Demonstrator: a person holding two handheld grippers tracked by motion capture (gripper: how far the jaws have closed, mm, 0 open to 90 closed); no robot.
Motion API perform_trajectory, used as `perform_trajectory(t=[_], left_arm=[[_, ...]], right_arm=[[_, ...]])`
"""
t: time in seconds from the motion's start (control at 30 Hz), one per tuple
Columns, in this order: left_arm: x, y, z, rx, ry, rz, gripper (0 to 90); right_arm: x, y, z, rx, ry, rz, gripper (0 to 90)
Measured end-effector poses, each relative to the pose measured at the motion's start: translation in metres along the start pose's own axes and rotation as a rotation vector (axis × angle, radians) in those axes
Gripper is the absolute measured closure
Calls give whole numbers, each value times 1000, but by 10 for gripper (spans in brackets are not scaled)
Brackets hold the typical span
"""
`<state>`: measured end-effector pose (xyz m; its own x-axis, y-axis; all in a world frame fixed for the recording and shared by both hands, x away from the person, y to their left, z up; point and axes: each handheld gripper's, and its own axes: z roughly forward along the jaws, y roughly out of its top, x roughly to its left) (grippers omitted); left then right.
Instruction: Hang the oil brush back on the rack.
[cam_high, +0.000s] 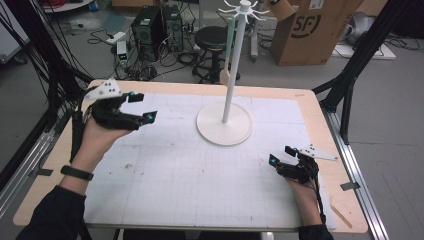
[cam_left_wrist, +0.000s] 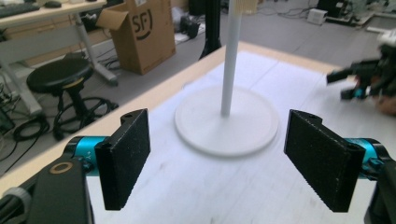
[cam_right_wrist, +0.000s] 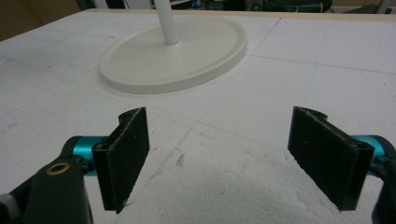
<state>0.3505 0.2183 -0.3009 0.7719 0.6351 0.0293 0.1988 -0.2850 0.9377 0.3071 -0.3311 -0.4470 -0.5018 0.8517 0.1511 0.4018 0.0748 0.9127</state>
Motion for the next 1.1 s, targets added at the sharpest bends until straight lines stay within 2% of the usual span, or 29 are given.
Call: perform_trajectory(t=[0.1,0.23,0.43,0.57,0.7,0.87,1.1], left_arm=[[5,-31,-7,25,14,-10,231],[12,-68,-17,29,27,-52,219],[18,-102,-29,48,49,-70,211],[19,-114,-31,76,20,-65,204],[18,-123,-34,71,-3,-58,200],[21,-130,-37,79,7,-69,200],[17,-130,-33,95,-9,-57,200]], right_arm=[[0,0,0,2,-3,1,198],[1,0,0,1,-1,3,198],[0,0,0,2,-5,2,198],[0,0,0,1,-5,2,198],[1,0,0,3,-3,-4,198],[0,0,0,4,-2,-1,198],[1,0,0,5,-5,-9,198]])
